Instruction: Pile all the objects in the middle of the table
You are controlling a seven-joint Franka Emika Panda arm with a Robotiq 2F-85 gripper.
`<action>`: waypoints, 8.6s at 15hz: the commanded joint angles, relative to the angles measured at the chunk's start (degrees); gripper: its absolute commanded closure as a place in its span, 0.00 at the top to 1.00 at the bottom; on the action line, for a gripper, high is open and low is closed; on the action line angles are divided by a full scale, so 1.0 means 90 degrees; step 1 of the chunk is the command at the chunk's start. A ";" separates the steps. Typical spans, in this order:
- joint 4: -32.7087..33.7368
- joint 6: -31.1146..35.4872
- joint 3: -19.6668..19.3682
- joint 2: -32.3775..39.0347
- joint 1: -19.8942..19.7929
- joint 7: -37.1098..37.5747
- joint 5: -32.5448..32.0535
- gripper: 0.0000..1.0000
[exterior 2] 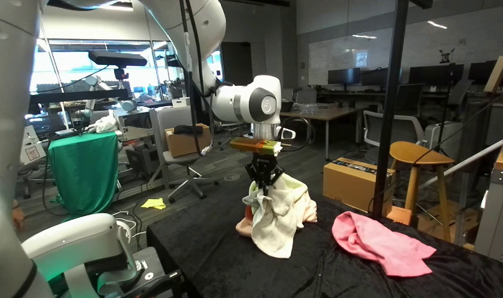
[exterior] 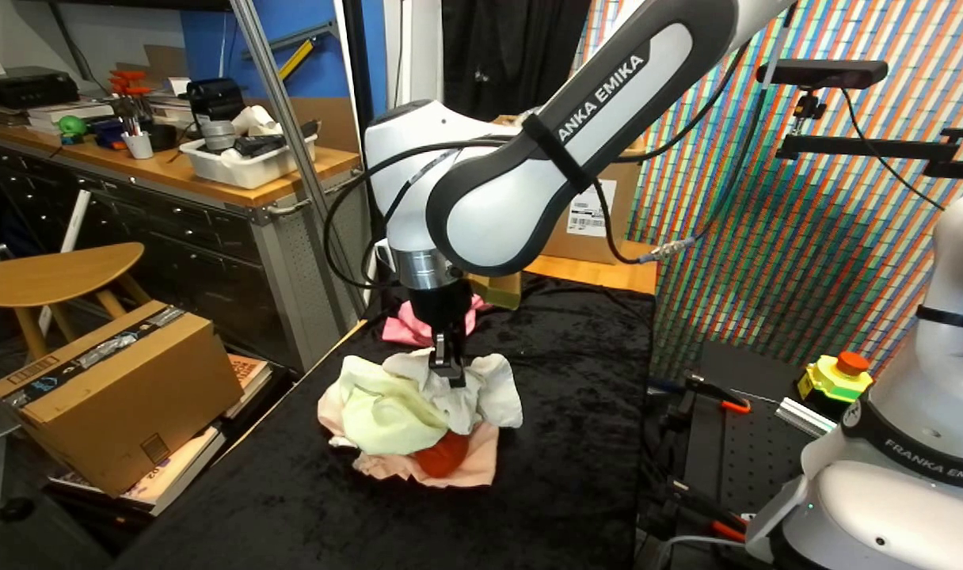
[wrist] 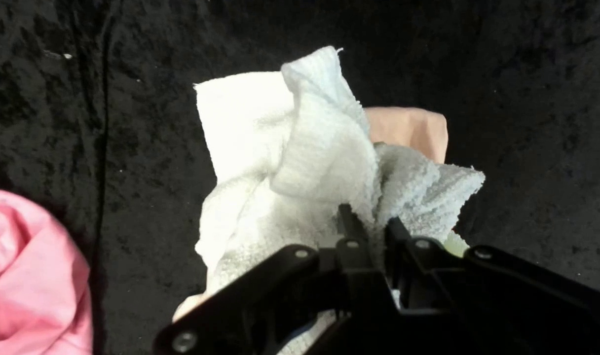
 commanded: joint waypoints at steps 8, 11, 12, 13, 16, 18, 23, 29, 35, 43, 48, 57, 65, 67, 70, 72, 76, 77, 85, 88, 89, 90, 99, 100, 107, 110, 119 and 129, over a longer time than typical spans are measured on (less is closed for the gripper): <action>0.0689 0.0094 -0.0034 0.0637 0.0209 0.0574 -0.0024 0.46; 0.0606 0.0045 -0.0059 0.0442 0.0187 0.0549 -0.0068 0.69; 0.0578 0.0026 -0.0064 0.0371 0.0170 0.0543 -0.0054 0.75; 0.0551 0.0002 -0.0056 0.0298 0.0136 0.0480 -0.0022 0.84; 0.0396 0.0095 -0.0075 -0.0001 0.0043 0.0425 0.0006 1.00; 0.0358 0.0137 -0.0093 -0.0179 -0.0038 0.0407 0.0048 1.00; 0.0333 0.0112 -0.0205 -0.0516 -0.0264 0.0161 -0.0053 1.00; 0.0470 0.0013 -0.0357 -0.0570 -0.0828 -0.1089 0.0091 1.00; 0.0837 0.0014 -0.0740 -0.0209 -0.1571 -0.2879 -0.0233 1.00; 0.1703 0.0666 -0.0896 0.0834 -0.2175 -0.3930 -0.0163 1.00; 0.2141 0.1284 -0.0975 0.1584 -0.2145 -0.3657 -0.0351 1.00; 0.2670 0.2221 -0.1032 0.2573 -0.1742 -0.2795 -0.0965 1.00; 0.3238 0.2017 -0.0984 0.2995 -0.1608 -0.2653 -0.0979 1.00; 0.3284 0.1934 -0.0947 0.3018 -0.1639 -0.2675 -0.0934 1.00; 0.3170 0.1654 -0.0806 0.2898 -0.1719 -0.2814 -0.0837 1.00; 0.3093 0.1477 -0.0685 0.2834 -0.1752 -0.2867 -0.0778 1.00; 0.2995 0.1349 -0.0545 0.2786 -0.1705 -0.2844 -0.0777 1.00; 0.2997 0.1339 -0.0532 0.2793 -0.1687 -0.2819 -0.0785 1.00; 0.3104 0.1175 -0.0530 0.2896 -0.1708 -0.2850 -0.0825 1.00; 0.3206 0.1234 -0.0675 0.2991 -0.1668 -0.2800 -0.0940 1.00; 0.3241 0.1247 -0.0710 0.3020 -0.1670 -0.2786 -0.0951 1.00; 0.3267 0.1238 -0.0727 0.3045 -0.1684 -0.2800 -0.0945 1.00; 0.3460 0.1559 -0.0933 0.3403 -0.1650 -0.2631 -0.0995 1.00; 0.3488 0.1602 -0.0943 0.3433 -0.1646 -0.2624 -0.0998 1.00; 0.3650 0.1623 -0.0959 0.3469 -0.1648 -0.2661 -0.1001 0.58; 0.3713 0.1520 -0.0956 0.3464 -0.1658 -0.2682 -0.0990 0.35; 0.3763 0.0577 -0.0790 0.3208 -0.1799 -0.3136 -0.0896 0.09; 0.3733 -0.0668 -0.0347 0.2276 -0.2138 -0.4651 -0.0547 0.10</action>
